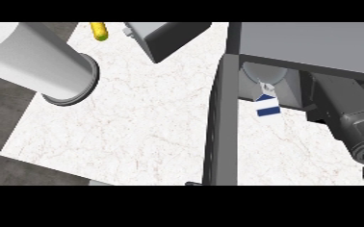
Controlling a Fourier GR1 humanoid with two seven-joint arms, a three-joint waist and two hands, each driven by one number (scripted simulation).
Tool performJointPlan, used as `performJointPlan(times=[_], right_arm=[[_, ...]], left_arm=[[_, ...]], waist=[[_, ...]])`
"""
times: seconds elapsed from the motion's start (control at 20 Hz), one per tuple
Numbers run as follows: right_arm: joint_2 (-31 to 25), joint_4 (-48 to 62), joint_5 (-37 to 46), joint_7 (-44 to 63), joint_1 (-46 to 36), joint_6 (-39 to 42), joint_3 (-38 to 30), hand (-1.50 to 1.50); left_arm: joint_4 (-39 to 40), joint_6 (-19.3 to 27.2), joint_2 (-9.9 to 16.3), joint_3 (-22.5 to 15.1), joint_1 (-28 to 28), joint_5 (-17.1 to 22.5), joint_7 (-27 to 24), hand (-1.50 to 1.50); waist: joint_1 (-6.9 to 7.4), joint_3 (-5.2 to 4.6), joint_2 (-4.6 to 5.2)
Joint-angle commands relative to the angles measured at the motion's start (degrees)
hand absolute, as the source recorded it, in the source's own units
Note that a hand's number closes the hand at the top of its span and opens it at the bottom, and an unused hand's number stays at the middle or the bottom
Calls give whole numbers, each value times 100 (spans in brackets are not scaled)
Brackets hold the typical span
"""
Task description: Pick up the milk, place it into the microwave and close the microwave
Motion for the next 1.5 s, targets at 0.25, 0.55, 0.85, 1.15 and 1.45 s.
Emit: performJointPlan(times=[0.25,0.55,0.85,1.15,1.45], right_arm=[[538,120,381,766,-660,-520,405,-150],[845,34,310,898,-897,-717,380,-150],[750,-132,167,664,-945,-707,265,-150],[810,-104,40,541,-796,-1161,118,-150],[728,3,196,391,-604,-675,288,-150]], left_arm=[[69,-47,33,-170,-220,-207,20,-150],[282,-151,-41,-311,-187,-335,62,-150],[377,-101,-73,-473,-355,-501,104,-150],[403,-258,-301,-619,-151,-576,83,-150],[243,-305,-512,-636,-45,-870,5,-150]], waist=[[193,-137,-68],[115,-149,-145],[-140,-138,-153],[-235,-142,-212],[-512,-140,-325]])
